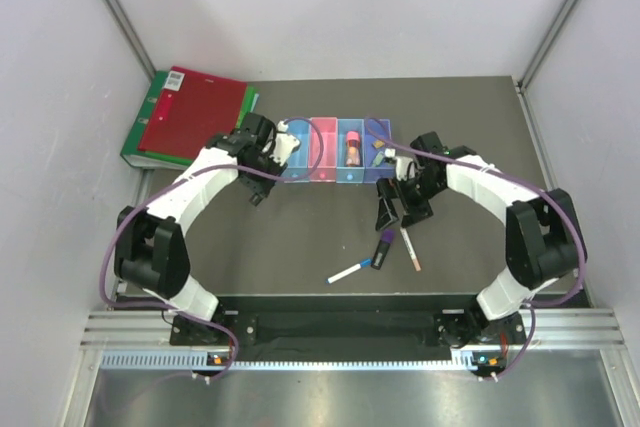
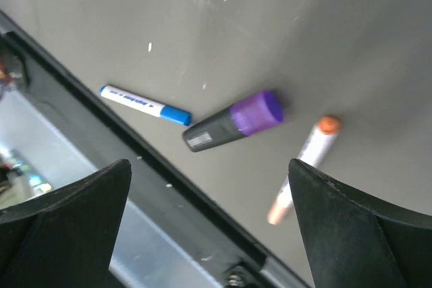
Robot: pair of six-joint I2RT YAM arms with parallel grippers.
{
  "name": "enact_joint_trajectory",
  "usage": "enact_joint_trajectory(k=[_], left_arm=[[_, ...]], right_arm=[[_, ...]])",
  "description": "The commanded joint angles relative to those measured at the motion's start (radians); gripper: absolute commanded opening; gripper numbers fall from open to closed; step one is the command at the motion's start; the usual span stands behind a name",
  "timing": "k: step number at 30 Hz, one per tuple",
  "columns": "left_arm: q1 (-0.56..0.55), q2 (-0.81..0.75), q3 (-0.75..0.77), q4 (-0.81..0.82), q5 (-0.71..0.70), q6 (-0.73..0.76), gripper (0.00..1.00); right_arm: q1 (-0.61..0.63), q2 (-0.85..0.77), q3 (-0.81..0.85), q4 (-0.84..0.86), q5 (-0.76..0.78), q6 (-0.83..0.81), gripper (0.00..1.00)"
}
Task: Sort the stationery into containers
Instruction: Pick up the pen from the center of the board, then place the pen in the storage box.
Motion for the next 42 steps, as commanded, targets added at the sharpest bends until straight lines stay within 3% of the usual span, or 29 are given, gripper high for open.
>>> enact_joint_trajectory(k=[1, 7, 20, 32, 42], left_arm=[[0.004, -0.045, 0.08, -0.076, 0.009, 0.048, 0.0], [0.004, -0.019, 0.214, -0.048, 0.013, 0.063, 0.0], [0.005, 0.315, 0.47, 0.085, 0.072, 0.032, 0.0], [0.031, 0.518, 0.657, 0.141, 0.102, -0.02, 0.0], [0.037, 0.534, 0.636, 0.15, 0.128, -0.043, 0.0]], right_arm=[[-0.001, 0.043, -0.032, 0.066, -0.104, 0.093, 1.0], [0.021, 0.129, -0.003, 0.073, -0.092, 0.105, 1.0], [0.133, 0.155, 0.076, 0.038, 0.074, 0.111, 1.0], [0.196, 0.168, 0.109, 0.021, 0.152, 0.084, 0.98], [0.228, 0.172, 0.128, 0.014, 0.195, 0.079, 0.94]])
